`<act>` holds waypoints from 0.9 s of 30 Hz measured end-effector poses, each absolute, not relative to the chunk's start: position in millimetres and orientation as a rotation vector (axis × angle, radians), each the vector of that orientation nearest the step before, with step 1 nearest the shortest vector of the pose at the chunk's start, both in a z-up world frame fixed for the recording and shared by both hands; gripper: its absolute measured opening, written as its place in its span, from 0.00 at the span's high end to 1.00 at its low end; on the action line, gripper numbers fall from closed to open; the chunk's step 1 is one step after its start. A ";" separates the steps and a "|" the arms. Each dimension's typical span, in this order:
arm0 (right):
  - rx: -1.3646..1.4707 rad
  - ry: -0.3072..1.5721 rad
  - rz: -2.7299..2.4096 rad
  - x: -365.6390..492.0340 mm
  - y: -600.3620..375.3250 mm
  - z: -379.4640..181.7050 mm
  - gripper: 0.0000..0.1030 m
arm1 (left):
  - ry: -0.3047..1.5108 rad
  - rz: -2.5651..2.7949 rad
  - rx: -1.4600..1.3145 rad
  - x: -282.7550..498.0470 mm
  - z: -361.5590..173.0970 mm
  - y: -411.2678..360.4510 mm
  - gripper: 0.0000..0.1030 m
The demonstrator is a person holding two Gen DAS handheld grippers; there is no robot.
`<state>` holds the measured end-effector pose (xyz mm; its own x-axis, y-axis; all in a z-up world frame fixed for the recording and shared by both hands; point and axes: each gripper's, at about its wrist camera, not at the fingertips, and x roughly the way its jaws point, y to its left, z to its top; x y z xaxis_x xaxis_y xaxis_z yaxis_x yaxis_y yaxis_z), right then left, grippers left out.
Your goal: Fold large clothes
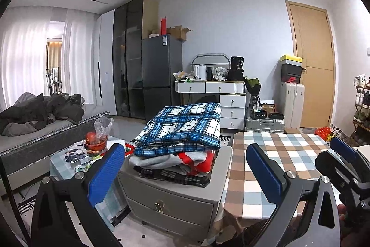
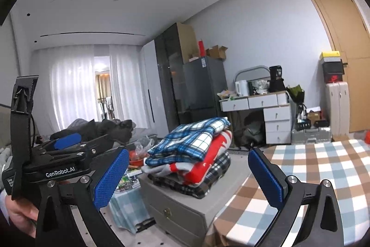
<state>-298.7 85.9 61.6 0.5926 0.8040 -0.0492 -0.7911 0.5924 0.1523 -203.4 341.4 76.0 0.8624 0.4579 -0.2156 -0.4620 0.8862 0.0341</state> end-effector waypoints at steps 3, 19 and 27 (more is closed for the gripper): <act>0.121 0.118 0.937 -298.7 86.4 62.1 0.00 | 0.225 0.481 -0.023 -203.0 76.9 342.2 0.01; 0.110 0.113 0.952 -304.7 89.9 61.0 0.00 | 0.231 0.487 -0.041 -204.1 80.6 345.8 0.01; 0.109 0.114 0.950 -304.2 90.7 60.7 0.00 | 0.232 0.486 -0.034 -204.0 82.0 344.0 0.01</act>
